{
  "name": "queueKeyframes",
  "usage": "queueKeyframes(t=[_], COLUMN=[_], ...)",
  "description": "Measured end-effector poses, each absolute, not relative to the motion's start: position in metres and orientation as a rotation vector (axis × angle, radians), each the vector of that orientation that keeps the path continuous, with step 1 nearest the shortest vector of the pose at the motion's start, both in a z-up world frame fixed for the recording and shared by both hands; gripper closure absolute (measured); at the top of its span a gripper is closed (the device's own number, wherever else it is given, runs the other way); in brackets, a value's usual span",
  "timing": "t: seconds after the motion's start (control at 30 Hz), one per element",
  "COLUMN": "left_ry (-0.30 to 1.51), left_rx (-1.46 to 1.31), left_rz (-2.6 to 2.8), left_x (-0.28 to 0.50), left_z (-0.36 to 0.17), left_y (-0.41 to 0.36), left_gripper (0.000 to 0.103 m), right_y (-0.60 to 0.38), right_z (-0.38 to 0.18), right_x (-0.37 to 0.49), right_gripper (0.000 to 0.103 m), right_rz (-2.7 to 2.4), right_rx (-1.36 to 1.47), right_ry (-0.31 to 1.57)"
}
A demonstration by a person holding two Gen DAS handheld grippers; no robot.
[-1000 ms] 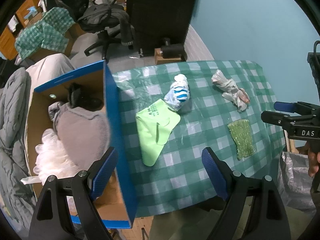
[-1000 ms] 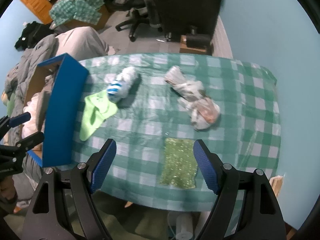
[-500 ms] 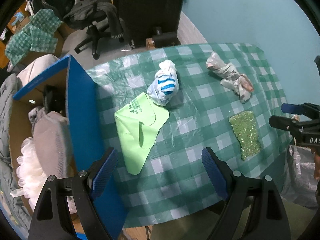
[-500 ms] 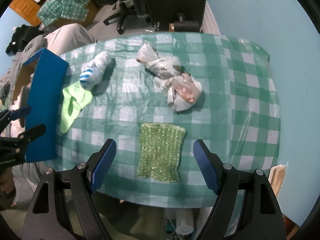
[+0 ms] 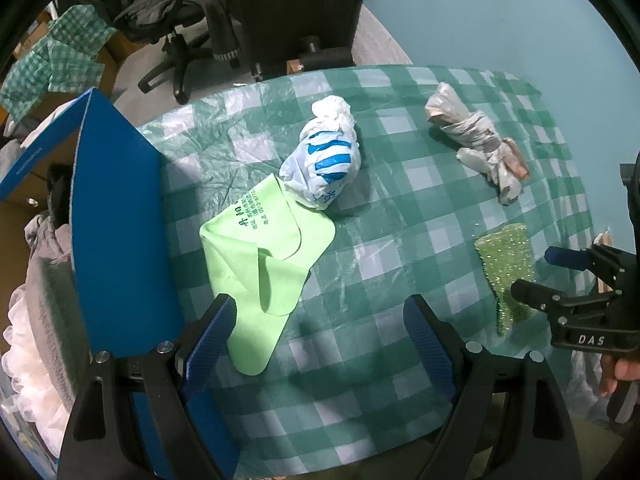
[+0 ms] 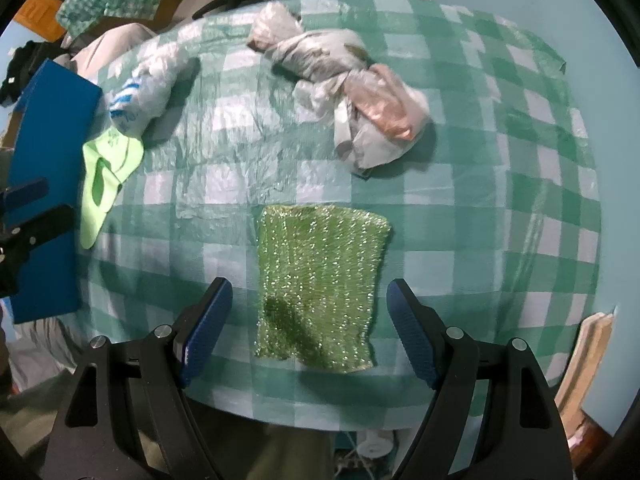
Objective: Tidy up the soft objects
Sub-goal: 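Grasp the green knit scrubber with the right tool while the left tool grasps the lime-green cloth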
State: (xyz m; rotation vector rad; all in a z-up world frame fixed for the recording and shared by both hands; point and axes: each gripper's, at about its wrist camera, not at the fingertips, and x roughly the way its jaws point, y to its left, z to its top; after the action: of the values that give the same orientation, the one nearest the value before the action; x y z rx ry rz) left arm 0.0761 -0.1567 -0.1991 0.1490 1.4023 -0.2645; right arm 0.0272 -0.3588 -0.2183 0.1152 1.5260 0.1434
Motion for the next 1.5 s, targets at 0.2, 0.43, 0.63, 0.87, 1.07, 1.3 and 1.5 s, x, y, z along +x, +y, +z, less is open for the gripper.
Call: queueKeyframes(t=[0.2,0.43,0.63,0.87,1.07,1.3,1.5], left_ry=[1.433,1.445,1.455,1.466,1.473,1.474,1.461], left_rx=[0.116,0.106,0.121,0.138,0.177,0.237,0.222], left_rz=[-0.241,-0.212,-0.219,-0.211,-0.186,-0.172,-0.163], left_x=[0.087,0.098,0.103,0.111,0.12,0.124,0.124], left_z=[-0.214,-0.224,-0.229,-0.234,-0.246,-0.26,-0.269], left_y=[-0.147,-0.137,-0.14,-0.147,-0.147,-0.15,-0.148], left_gripper=[0.016,0.016,0.015,0.014,0.01,0.01,0.012], right_y=[-0.353,-0.346,-0.342,-0.341,-0.329,-0.323,-0.326], right_z=[-0.231,-0.244,-0.247,-0.239,-0.232,-0.224,-0.213], right_x=[0.026,0.025,0.024,0.04,0.05,0.062,0.067], right_gripper=[0.024,0.024,0.036,0.08,0.081,0.081,0.08], right_rz=[0.12,0.113,0.118,0.175,0.235,0.265,0.283], right_rx=[0.066,-0.003,-0.011,0.048,0.032,0.036,0.032], right_ry=[1.532,1.561,1.551,1.532,1.51,1.497,1.486])
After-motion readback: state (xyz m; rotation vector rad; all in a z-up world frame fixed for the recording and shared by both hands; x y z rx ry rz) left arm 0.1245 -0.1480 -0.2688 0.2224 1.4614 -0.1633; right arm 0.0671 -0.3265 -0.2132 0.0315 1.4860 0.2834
